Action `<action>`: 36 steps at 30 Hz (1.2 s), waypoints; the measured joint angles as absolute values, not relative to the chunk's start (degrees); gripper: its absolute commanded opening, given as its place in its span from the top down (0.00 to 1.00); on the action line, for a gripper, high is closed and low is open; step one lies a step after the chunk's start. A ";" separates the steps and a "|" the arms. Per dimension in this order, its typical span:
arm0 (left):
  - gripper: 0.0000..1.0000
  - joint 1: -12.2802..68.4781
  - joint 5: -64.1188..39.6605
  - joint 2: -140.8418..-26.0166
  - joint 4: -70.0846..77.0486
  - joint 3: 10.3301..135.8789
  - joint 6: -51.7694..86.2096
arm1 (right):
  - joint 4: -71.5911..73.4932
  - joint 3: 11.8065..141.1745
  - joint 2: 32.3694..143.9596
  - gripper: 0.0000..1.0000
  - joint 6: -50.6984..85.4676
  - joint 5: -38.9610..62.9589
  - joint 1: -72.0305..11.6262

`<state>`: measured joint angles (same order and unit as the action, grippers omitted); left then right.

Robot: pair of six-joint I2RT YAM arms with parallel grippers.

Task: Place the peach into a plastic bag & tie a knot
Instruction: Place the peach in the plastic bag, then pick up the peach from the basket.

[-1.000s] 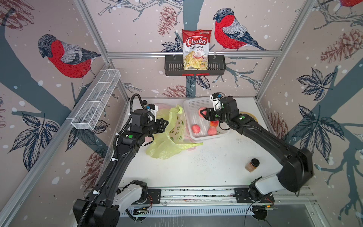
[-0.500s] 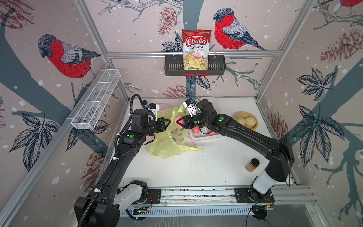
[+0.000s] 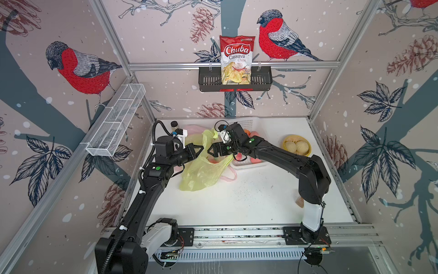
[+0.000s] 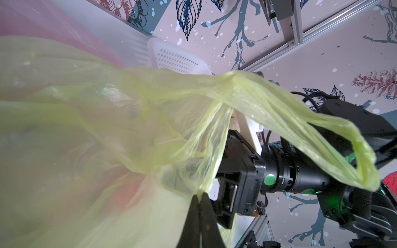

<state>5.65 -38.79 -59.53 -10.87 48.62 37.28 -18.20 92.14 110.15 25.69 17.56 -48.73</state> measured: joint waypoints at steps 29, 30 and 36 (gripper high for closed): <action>1.00 0.97 -41.89 -62.74 -9.72 41.17 32.60 | -19.77 79.50 111.87 0.16 20.84 11.88 -34.33; 1.00 0.97 -41.91 -62.57 -9.72 41.17 32.60 | -19.73 80.47 112.95 0.17 20.84 12.16 -34.41; 1.00 0.97 -41.95 -61.58 -9.76 41.08 32.60 | -19.38 84.01 117.54 0.36 20.91 13.26 -34.79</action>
